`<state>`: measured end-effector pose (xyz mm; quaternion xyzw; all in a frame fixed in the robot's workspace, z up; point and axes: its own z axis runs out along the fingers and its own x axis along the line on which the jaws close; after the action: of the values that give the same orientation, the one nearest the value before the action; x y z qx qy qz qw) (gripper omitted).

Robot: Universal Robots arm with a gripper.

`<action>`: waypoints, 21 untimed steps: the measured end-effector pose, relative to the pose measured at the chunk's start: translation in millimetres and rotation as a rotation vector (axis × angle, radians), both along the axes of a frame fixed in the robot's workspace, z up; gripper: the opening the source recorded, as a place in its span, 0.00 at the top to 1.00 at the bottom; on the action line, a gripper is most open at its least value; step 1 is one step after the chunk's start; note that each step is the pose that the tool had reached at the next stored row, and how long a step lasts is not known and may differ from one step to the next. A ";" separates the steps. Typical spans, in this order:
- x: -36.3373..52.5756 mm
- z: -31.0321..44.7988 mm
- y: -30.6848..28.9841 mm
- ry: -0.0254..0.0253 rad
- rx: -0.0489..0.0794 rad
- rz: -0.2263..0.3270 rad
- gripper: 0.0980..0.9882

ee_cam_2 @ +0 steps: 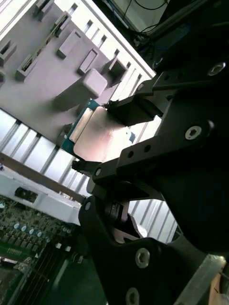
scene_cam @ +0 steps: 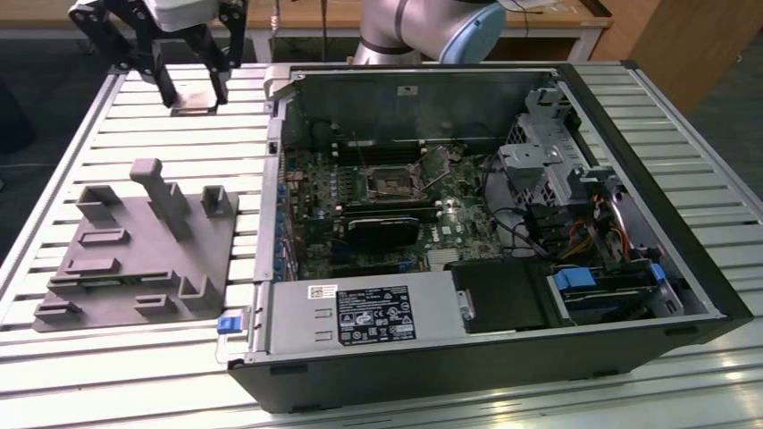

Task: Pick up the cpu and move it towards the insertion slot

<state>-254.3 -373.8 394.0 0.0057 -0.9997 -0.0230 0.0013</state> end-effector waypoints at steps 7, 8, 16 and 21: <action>27.5 -0.9 8.7 0.0000 0.000 0.000 0.50; 31.3 -1.1 9.7 0.0000 0.000 0.000 0.50; 63.0 -2.4 19.3 0.0000 0.000 0.000 0.50; 82.7 -3.1 25.6 -0.0001 0.000 0.000 0.50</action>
<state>-171.7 -348.2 390.9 0.0056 -0.9997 -0.0230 0.0013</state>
